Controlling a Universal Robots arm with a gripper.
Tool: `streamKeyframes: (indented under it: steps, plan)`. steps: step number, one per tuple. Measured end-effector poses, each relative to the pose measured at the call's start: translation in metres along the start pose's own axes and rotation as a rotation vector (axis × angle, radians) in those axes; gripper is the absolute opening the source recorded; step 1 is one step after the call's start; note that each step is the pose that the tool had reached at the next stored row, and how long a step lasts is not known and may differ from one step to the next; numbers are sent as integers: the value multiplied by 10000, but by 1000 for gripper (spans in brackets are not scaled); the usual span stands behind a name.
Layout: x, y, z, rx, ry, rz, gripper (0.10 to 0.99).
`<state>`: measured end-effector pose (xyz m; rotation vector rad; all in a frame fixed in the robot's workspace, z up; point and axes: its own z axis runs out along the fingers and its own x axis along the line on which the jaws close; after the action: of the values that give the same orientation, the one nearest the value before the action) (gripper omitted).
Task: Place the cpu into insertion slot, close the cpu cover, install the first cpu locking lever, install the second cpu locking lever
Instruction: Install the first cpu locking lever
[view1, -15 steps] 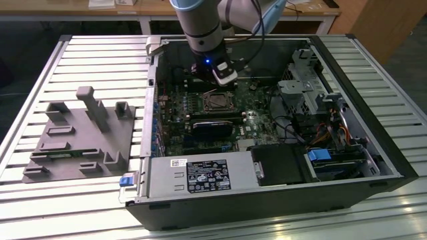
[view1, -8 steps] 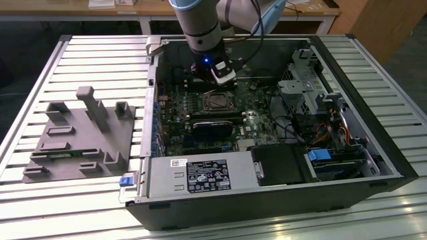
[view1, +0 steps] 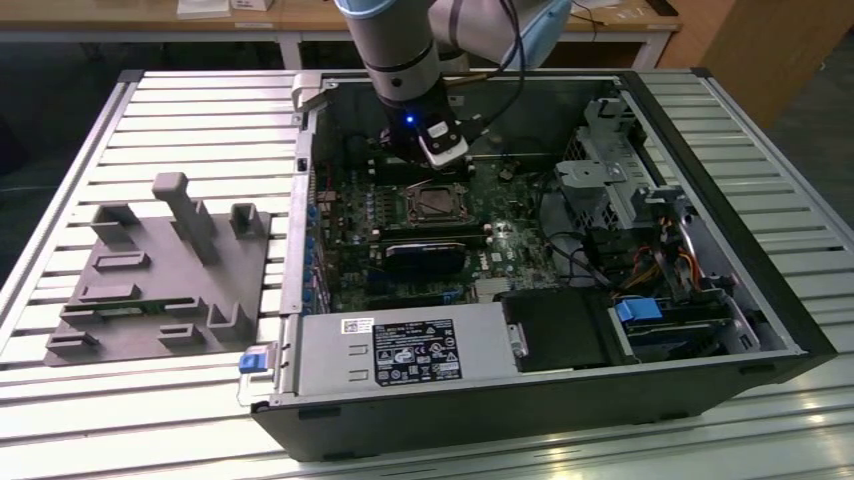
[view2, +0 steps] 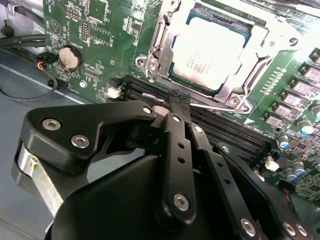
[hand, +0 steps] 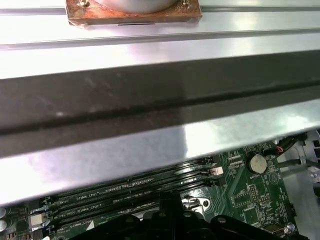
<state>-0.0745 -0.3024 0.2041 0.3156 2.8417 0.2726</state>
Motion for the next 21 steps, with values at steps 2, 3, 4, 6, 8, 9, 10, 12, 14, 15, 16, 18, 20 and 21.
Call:
streamKeyframes:
  steps: [2, 3, 4, 6, 8, 9, 10, 12, 14, 15, 16, 18, 20, 21]
  plan:
    - [13, 12, 4, 41, -48, -21, 102]
    - [18, 18, 6, 51, -72, -29, 102]
    - [22, 24, 8, 50, -98, -34, 102]
    - [27, 30, 10, 41, -145, -42, 102]
    - [28, 30, 16, 57, -173, -41, 102]
    - [29, 29, 19, 76, -183, -17, 102]
    - [30, 28, 22, 93, -196, 42, 102]
    - [32, 27, 28, 130, -227, 181, 102]
    - [36, 39, 34, 146, -240, 239, 102]
    - [39, 48, 36, 151, -245, 260, 102]
    - [41, 58, 39, 156, -248, 278, 102]
    - [46, 73, 44, 167, -258, 317, 102]
    - [47, 73, 49, 194, -273, 358, 102]
    - [49, 72, 54, 220, -284, 391, 102]
